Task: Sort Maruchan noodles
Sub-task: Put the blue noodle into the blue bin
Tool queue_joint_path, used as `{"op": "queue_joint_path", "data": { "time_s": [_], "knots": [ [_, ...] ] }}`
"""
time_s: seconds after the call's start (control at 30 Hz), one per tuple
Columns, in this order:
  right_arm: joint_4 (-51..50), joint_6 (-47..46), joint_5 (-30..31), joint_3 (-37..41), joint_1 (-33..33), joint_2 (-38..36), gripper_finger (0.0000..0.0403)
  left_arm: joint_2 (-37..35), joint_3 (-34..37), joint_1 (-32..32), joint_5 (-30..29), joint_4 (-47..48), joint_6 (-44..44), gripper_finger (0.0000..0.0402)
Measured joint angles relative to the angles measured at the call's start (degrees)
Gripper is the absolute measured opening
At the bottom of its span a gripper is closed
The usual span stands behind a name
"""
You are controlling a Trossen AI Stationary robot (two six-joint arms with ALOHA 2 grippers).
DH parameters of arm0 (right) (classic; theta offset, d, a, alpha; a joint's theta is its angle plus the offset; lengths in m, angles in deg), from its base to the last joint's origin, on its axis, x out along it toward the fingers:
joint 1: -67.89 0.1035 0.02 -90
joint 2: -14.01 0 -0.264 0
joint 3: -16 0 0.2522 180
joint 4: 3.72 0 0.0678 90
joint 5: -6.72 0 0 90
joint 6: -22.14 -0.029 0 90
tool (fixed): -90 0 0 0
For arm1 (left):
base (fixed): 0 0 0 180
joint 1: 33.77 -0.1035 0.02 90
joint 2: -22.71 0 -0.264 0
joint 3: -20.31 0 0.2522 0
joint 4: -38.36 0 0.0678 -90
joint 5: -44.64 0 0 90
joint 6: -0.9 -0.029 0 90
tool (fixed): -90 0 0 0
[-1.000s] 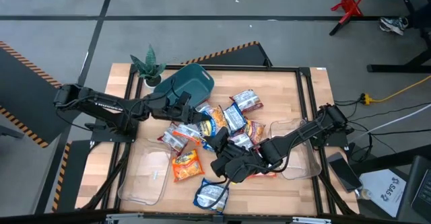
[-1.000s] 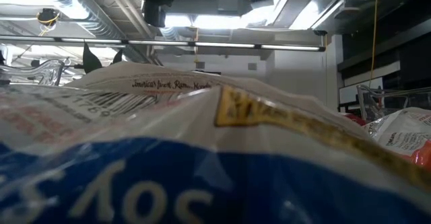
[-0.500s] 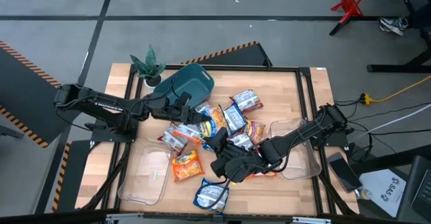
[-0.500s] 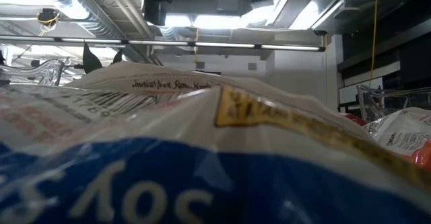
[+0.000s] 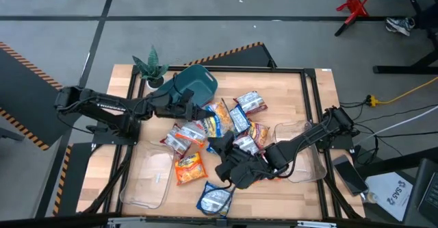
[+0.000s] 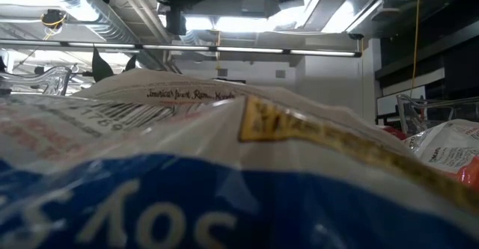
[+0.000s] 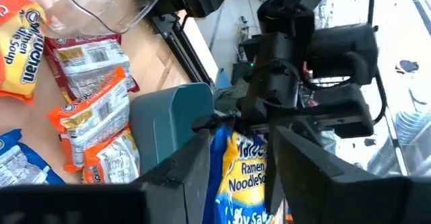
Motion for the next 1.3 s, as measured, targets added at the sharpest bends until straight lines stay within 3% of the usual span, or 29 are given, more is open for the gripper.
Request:
{"op": "queue_joint_path", "data": {
  "time_s": [0.4, 0.63, 0.83, 1.0, 1.17, 1.3],
  "knots": [
    [-0.1, -0.2, 17.5, 0.0, 4.6, 0.0, 0.0152, 0.0, 0.0, -13.3, 0.0, 1.1, -12.7, 0.0148],
    [-2.4, -5.3, 24.2, 0.0, 6.3, 0.0, 0.0152, -0.1, 0.0, -21.3, -1.4, 8.6, -24.8, 0.0148],
    [-8.4, -13.5, 23.5, 0.0, 6.5, 0.0, 0.0152, -0.1, 0.1, -25.3, -7.6, 18.6, -34.1, 0.0148],
    [-11.8, -18.8, 22.6, 0.0, 6.4, 0.0, 0.0152, -0.1, 0.1, -27.7, -10.4, 20.9, -37.6, 0.0148],
    [-12.9, -20.7, 22.6, 0.0, 6.4, 0.0, 0.0152, 1.2, 0.0, -29.0, -9.9, 20.8, -38.5, 0.0148],
    [-13.8, -22.1, 22.6, 0.0, 6.4, 0.0, 0.0152, 5.8, 0.0, -29.9, -4.4, 19.8, -36.9, 0.0149]
  ]
}}
